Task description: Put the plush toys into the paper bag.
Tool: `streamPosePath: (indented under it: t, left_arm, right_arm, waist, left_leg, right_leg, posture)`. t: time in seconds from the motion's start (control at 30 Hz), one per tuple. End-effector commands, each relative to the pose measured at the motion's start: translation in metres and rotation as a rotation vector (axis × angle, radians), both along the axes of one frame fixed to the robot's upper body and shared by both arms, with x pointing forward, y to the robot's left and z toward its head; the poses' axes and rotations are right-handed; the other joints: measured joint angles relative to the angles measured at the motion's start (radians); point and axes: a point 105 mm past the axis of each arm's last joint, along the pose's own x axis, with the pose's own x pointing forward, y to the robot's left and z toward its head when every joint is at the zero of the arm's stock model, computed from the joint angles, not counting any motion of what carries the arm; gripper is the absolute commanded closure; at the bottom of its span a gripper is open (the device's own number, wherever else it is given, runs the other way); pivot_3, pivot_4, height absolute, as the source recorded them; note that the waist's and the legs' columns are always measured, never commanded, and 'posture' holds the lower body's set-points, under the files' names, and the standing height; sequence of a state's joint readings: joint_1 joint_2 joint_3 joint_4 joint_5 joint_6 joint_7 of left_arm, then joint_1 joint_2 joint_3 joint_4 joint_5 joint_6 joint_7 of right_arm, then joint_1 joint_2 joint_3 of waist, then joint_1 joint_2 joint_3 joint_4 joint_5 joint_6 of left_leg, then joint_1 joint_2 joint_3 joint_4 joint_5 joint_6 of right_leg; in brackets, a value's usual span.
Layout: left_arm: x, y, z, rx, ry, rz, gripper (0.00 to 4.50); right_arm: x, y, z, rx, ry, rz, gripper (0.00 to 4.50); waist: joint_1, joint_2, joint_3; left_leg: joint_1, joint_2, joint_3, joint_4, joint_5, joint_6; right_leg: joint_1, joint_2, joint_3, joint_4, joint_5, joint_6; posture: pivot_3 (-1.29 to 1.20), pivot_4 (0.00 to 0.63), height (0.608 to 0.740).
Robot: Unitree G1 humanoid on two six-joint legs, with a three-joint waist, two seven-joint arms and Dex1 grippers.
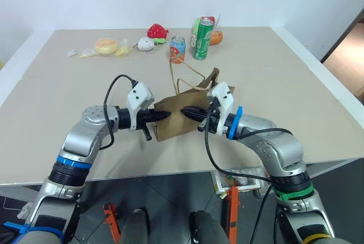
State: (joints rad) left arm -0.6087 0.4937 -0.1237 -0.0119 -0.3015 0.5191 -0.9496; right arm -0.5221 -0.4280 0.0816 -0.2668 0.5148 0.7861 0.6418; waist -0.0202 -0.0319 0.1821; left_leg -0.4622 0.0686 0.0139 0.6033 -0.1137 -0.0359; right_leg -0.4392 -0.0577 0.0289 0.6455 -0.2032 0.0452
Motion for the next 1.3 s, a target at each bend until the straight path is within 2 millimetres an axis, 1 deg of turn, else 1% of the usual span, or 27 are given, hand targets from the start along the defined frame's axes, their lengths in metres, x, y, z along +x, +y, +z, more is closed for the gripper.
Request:
streamPosePath:
  t: [0.03,0.1,0.17,0.23,0.3,0.33,0.4,0.47,0.53,0.63,0.7,0.77,0.8,0.83,0.9,0.93,0.97,1.0,1.03,1.07,1.1,1.17,1.3]
  left_arm:
    - [0.003,0.007,0.019,0.0,-0.085,-0.026,4.44]
    - [0.002,0.015,0.022,-0.008,-0.097,-0.057,4.44]
    - [-0.003,0.031,0.023,0.012,-0.125,-0.131,4.44]
    - [-0.01,0.043,0.022,0.032,-0.141,-0.212,4.44]
    - [-0.02,0.055,0.019,0.054,-0.115,-0.302,4.44]
    - [-0.022,0.059,0.018,0.063,-0.105,-0.326,4.44]
    - [-0.023,0.067,0.013,0.098,-0.102,-0.357,4.44]
    - [-0.023,0.074,0.009,0.127,-0.101,-0.385,4.44]
    - [-0.021,0.077,0.009,0.122,-0.093,-0.397,4.44]
    - [-0.011,0.076,0.01,0.113,-0.113,-0.361,4.44]
    - [-0.008,0.071,0.012,0.084,-0.118,-0.353,4.44]
    - [-0.009,0.064,0.011,0.05,-0.093,-0.352,3.89]
    - [-0.012,0.061,0.011,0.03,-0.069,-0.362,3.78]
    - [-0.016,0.059,0.012,0.006,-0.04,-0.378,3.25]
    - [-0.023,0.057,0.016,-0.025,-0.016,-0.396,2.55]
    - [-0.024,0.057,0.019,-0.041,0.001,-0.389,2.22]
    - [-0.026,0.058,0.02,-0.05,0.024,-0.385,2.07]
    - [-0.029,0.059,0.022,-0.057,0.043,-0.387,1.44]
    - [-0.032,0.059,0.023,-0.053,0.032,-0.393,1.02]
    - [-0.032,0.06,0.023,-0.039,0.008,-0.381,0.82]
    - [-0.032,0.063,0.024,-0.038,0.006,-0.367,0.82]
    - [-0.024,0.073,0.03,-0.045,-0.018,-0.282,0.82]
    - [-0.01,0.096,0.059,-0.119,-0.059,-0.122,0.82]
  right_arm:
    - [-0.028,-0.015,0.033,0.081,-0.062,0.112,4.5]
    - [-0.042,-0.031,0.041,0.095,-0.06,0.144,4.5]
    - [-0.051,-0.06,0.043,0.05,-0.048,0.129,4.5]
    - [-0.053,-0.082,0.047,0.005,-0.043,0.093,4.5]
    - [-0.055,-0.092,0.058,-0.008,-0.049,0.091,4.5]
    - [-0.057,-0.094,0.061,-0.009,-0.05,0.099,4.5]
    - [-0.065,-0.091,0.065,-0.007,-0.036,0.147,4.5]
    - [-0.076,-0.086,0.061,-0.036,-0.001,0.205,4.5]
    - [-0.082,-0.085,0.053,-0.089,0.024,0.227,4.5]
    - [-0.077,-0.089,0.052,-0.095,0.02,0.19,4.5]
    - [-0.073,-0.089,0.052,-0.086,0.011,0.171,4.5]
    - [-0.072,-0.087,0.05,-0.084,0.006,0.165,4.5]
    - [-0.071,-0.086,0.049,-0.083,0.006,0.163,4.5]
    - [-0.071,-0.087,0.048,-0.082,0.007,0.161,4.5]
    - [-0.07,-0.088,0.048,-0.083,0.008,0.149,4.5]
    - [-0.069,-0.089,0.048,-0.081,0.008,0.146,4.5]
    - [-0.069,-0.09,0.049,-0.079,0.007,0.145,4.5]
    - [-0.068,-0.09,0.05,-0.076,0.005,0.144,4.5]
    - [-0.068,-0.091,0.051,-0.071,0.004,0.14,4.5]
    - [-0.067,-0.092,0.051,-0.068,0.004,0.136,4.5]
    - [-0.067,-0.092,0.051,-0.066,0.005,0.137,4.5]
    - [-0.066,-0.094,0.052,-0.064,0.007,0.137,4.5]
    - [-0.063,-0.099,0.057,-0.049,0.005,0.124,4.5]
  waist:
    - [0.0,0.0,0.0]
    - [0.001,0.0,0.0]
    - [0.001,0.0,0.0]
    - [0.001,0.0,0.0]
    - [-0.003,0.0,0.0]
    - [-0.004,0.001,0.0]
    - [-0.004,0.001,0.0]
    - [-0.002,0.0,0.0]
    - [-0.001,0.0,0.0]
    - [0.002,0.0,0.0]
    - [0.002,0.0,0.0]
    - [0.002,0.0,0.0]
    - [0.002,0.0,0.0]
    - [0.002,0.0,0.0]
    - [0.001,0.0,0.0]
    - [0.0,0.0,0.0]
    - [-0.001,0.0,0.0]
    - [-0.001,0.0,0.0]
    - [-0.001,0.0,0.0]
    - [-0.001,0.0,0.0]
    - [-0.001,0.0,0.0]
    - [-0.001,0.0,0.0]
    - [-0.002,0.0,0.0]
  left_leg:
    - [0.0,0.0,0.0,0.0,0.0,0.0]
    - [0.0,0.0,0.0,0.0,0.0,0.0]
    - [0.0,0.0,0.0,0.0,0.0,0.0]
    - [0.0,0.0,0.0,0.0,0.0,0.0]
    - [0.001,0.0,0.0,0.0,0.0,0.0]
    - [0.001,0.0,0.001,0.0,0.0,0.0]
    - [0.002,0.0,0.001,0.0,0.0,-0.001]
    - [0.002,0.0,0.001,0.0,0.0,0.0]
    - [0.002,0.0,0.001,0.0,0.0,0.0]
    - [0.001,0.0,0.001,0.0,0.0,0.0]
    - [0.0,0.0,0.001,0.002,0.0,0.0]
    - [0.0,0.0,0.001,0.002,0.0,0.0]
    - [0.0,0.0,0.001,0.002,0.0,0.0]
    - [0.0,0.0,0.001,0.002,0.0,0.0]
    - [0.0,0.0,0.001,0.001,0.0,0.0]
    - [0.0,0.0,0.001,0.001,0.0,0.0]
    - [0.0,0.0,0.001,0.001,0.0,0.0]
    - [0.0,0.0,0.001,0.001,0.0,0.0]
    - [0.0,0.0,0.001,0.001,0.0,0.0]
    - [0.0,0.0,0.001,0.001,0.0,0.0]
    - [0.0,0.0,0.0,0.001,0.0,0.0]
    - [0.001,0.0,0.001,0.001,0.0,0.0]
    - [0.001,0.0,0.001,0.002,0.0,0.0]
  right_leg:
    - [0.0,0.0,0.0,0.0,0.0,0.0]
    - [0.0,0.0,0.0,0.0,0.0,0.0]
    - [0.0,0.0,0.0,0.0,-0.001,0.0]
    - [0.0,-0.001,0.0,0.0,-0.001,-0.001]
    - [0.0,-0.001,0.0,0.0,-0.001,-0.001]
    - [0.0,-0.001,0.0,0.0,0.0,-0.001]
    - [0.0,-0.001,0.0,0.0,0.0,-0.002]
    - [0.0,-0.001,0.0,0.0,0.0,-0.002]
    - [0.001,-0.001,0.0,0.0,0.0,-0.002]
    - [0.001,-0.002,0.0,0.0,0.0,-0.001]
    - [0.0,-0.002,0.0,-0.001,0.0,-0.001]
    - [0.001,-0.002,0.0,-0.001,0.0,-0.001]
    - [0.001,-0.002,0.0,-0.001,0.0,-0.001]
    - [0.0,-0.002,0.0,0.0,0.0,-0.001]
    - [0.0,-0.001,0.0,0.0,0.0,-0.001]
    - [0.0,-0.001,0.0,0.0,0.0,-0.001]
    - [0.0,-0.001,0.0,0.0,0.0,-0.001]
    - [0.0,-0.001,0.0,0.0,0.0,-0.001]
    - [0.0,-0.001,0.0,0.0,-0.001,-0.001]
    - [0.0,-0.001,0.0,0.0,-0.001,-0.001]
    - [0.0,-0.001,0.0,0.0,-0.001,-0.001]
    - [0.001,-0.001,0.0,0.0,0.0,-0.001]
    - [0.001,-0.001,0.0,0.0,0.0,-0.001]
  posture:
    - [0.0,0.15,0.74]
    - [0.0,0.15,0.74]
    - [0.0,0.15,0.74]
    - [0.0,0.15,0.74]
    - [0.0,0.15,0.74]
    - [0.0,0.15,0.74]
    - [0.0,0.15,0.74]
    - [0.0,0.15,0.74]
    - [0.0,0.15,0.74]
    - [0.0,0.15,0.74]
    - [0.0,0.15,0.74]
    - [0.0,0.15,0.74]
    - [0.0,0.15,0.74]
    - [0.0,0.15,0.74]
    - [0.0,0.15,0.74]
    - [0.0,0.15,0.74]
    - [0.0,0.15,0.74]
    - [0.0,0.15,0.74]
    - [0.0,0.15,0.74]
    - [0.0,0.15,0.74]
    - [0.0,0.15,0.74]
    - [0.0,0.15,0.74]
    - [0.0,0.15,0.74]
